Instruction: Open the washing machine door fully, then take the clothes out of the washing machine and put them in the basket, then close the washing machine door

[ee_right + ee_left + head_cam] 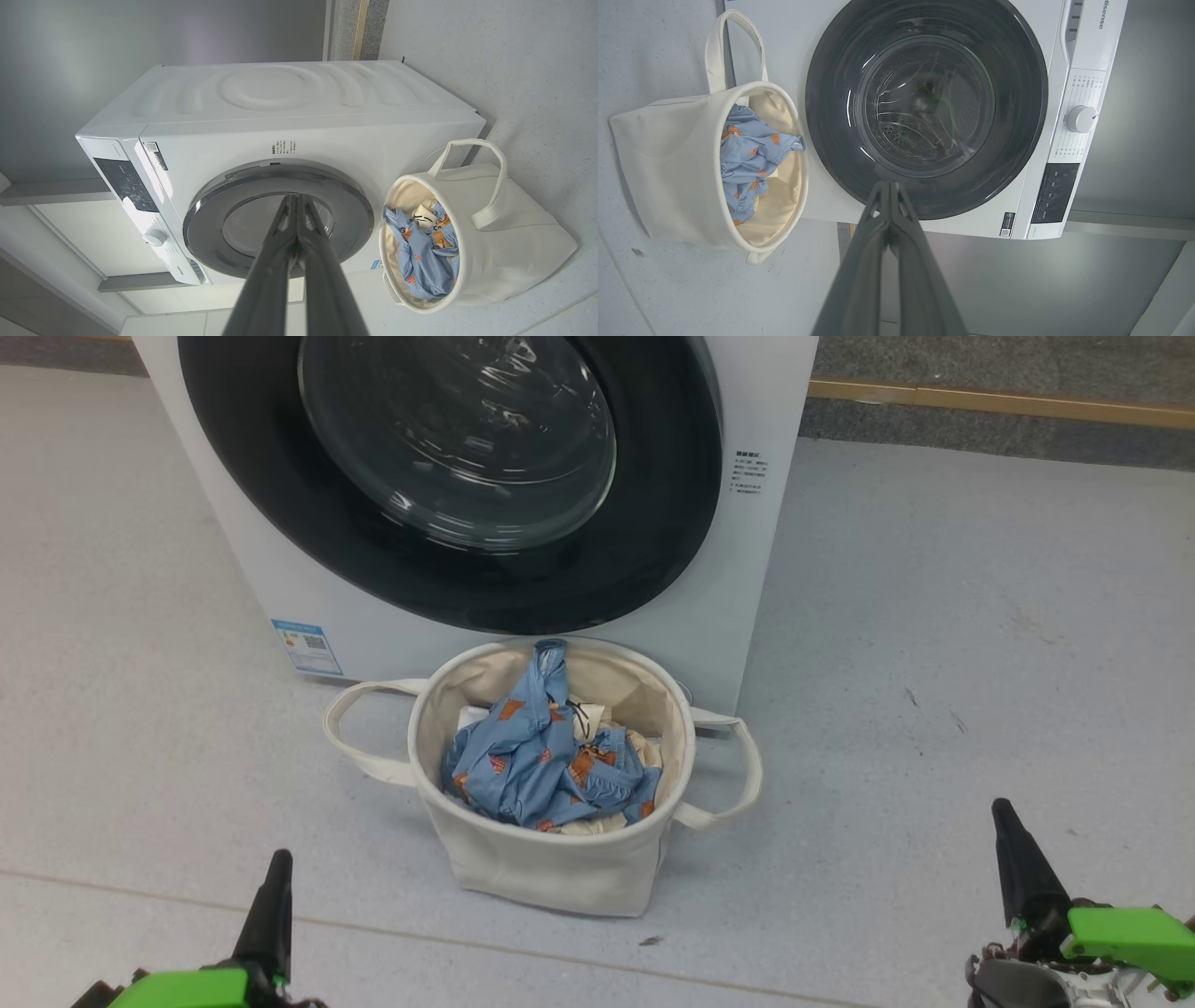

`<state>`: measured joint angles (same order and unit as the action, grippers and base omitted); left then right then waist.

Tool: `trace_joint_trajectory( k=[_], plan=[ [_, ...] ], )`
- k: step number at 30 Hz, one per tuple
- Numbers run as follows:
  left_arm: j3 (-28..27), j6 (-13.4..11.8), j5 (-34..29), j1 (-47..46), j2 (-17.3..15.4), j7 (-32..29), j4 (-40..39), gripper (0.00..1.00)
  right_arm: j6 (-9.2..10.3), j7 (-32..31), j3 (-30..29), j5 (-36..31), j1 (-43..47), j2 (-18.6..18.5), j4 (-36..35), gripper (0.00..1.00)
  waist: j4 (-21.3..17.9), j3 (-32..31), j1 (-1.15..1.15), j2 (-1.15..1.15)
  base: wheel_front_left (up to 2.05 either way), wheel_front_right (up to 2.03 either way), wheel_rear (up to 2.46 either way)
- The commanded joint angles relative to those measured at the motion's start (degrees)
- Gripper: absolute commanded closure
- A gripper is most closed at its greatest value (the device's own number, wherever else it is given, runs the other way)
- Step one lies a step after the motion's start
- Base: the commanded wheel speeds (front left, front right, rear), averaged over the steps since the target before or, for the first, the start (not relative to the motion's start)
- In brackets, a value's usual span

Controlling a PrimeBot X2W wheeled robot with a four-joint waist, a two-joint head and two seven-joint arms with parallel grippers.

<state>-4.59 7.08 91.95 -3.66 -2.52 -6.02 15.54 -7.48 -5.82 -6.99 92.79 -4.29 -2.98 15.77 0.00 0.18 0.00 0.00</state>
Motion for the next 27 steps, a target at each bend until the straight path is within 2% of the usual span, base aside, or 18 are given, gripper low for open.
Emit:
trace_joint_trajectory(
  k=[1,27],
  plan=[
    [-1.93,0.41,0.22,-2.53,-0.36,-0.47,-1.49,1.0,-0.01,-0.32,0.91,-0.26,-1.85,-0.24,-1.77,1.0,0.0,0.0,0.0,0.0,0.0,0.0,0.0],
    [-1.93,0.41,0.22,-2.53,-0.36,-0.47,-1.5,1.0,-0.01,-0.45,0.75,-0.39,-1.87,-0.13,-1.76,1.0,0.0,0.0,0.0,0.0,0.0,0.0,0.0]
  ],
)
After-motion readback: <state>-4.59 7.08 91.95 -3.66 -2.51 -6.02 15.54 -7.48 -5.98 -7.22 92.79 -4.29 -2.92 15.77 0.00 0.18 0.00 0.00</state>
